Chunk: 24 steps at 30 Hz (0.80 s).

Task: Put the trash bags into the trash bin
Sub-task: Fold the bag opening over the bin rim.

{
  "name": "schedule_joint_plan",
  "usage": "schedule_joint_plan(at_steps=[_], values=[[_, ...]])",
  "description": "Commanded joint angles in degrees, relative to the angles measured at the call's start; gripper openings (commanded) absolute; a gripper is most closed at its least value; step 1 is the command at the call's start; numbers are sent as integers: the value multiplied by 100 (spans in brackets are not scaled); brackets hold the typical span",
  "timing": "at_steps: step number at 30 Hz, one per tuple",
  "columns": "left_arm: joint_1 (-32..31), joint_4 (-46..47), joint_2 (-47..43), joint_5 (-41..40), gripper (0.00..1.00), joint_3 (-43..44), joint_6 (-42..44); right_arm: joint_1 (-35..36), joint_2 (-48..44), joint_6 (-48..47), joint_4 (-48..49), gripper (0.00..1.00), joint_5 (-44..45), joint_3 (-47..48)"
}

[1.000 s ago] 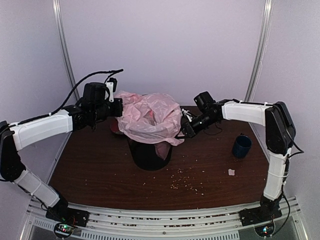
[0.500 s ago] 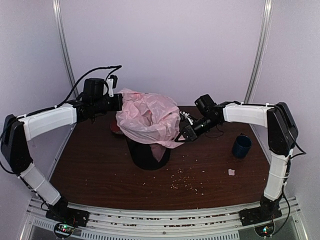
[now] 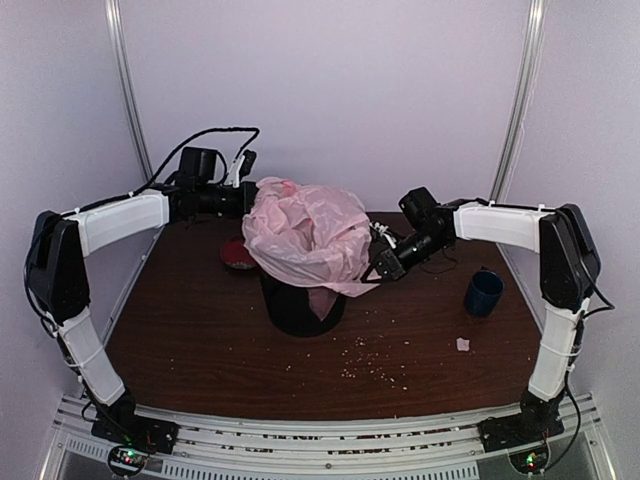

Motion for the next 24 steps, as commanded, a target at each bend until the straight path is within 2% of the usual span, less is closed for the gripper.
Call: schedule_joint_plan(at_steps=[1, 4, 7, 12, 21, 24], values=[[-633, -1124, -309, 1102, 0, -129, 345, -203, -173, -703, -544, 0, -8, 304], [-594, -1554, -510, 213, 0, -581, 448, -492, -184, -668, -510, 0, -91, 334], [-439, -1555, -237, -31, 0, -923, 501, -557, -35, -337, -167, 0, -128, 464], [-466, -1040, -113, -6, 0, -1260, 344, -521, 456, -165, -344, 0, -92, 685], [-477, -343, -322, 118, 0, -2546, 75, -493, 310, -189, -556, 0, 946, -137], [-495, 68, -820, 293, 0, -3002, -34, -480, 148, -235, -461, 0, 1118, -460]])
